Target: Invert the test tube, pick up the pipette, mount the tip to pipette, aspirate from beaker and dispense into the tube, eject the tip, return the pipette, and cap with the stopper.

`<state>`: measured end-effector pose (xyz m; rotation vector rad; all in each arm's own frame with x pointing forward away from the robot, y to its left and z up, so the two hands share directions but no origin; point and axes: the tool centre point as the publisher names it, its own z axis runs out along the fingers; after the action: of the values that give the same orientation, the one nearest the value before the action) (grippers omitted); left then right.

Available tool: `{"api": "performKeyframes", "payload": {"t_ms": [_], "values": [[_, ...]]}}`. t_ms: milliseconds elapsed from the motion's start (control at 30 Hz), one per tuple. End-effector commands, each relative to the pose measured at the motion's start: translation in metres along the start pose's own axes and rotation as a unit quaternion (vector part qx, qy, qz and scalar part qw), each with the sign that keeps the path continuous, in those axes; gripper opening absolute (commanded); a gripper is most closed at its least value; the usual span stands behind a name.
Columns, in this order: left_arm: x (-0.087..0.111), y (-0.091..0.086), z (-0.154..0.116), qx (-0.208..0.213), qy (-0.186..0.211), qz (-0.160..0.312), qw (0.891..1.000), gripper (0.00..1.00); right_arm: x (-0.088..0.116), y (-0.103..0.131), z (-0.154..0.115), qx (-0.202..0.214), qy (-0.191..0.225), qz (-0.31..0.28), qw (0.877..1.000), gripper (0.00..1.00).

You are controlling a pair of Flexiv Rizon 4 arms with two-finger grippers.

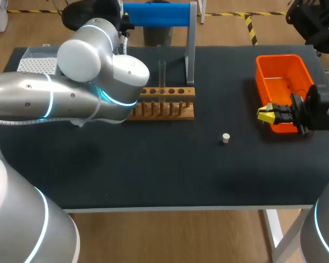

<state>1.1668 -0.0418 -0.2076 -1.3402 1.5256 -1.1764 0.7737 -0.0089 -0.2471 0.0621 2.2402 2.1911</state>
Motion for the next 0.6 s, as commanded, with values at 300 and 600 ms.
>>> {"api": "performKeyframes", "payload": {"t_ms": [300,600], "values": [[0.0006,0.0019,0.0051,0.000,-0.001,-0.001,1.000,0.46,0.0009,-0.0001,0.0007,0.001,-0.002,-0.001,1.000,0.00],[0.0007,0.0023,0.0057,0.000,-0.002,-0.002,1.000,0.02,0.0009,-0.0001,0.0007,0.001,-0.002,-0.001,1.000,0.00]]}}
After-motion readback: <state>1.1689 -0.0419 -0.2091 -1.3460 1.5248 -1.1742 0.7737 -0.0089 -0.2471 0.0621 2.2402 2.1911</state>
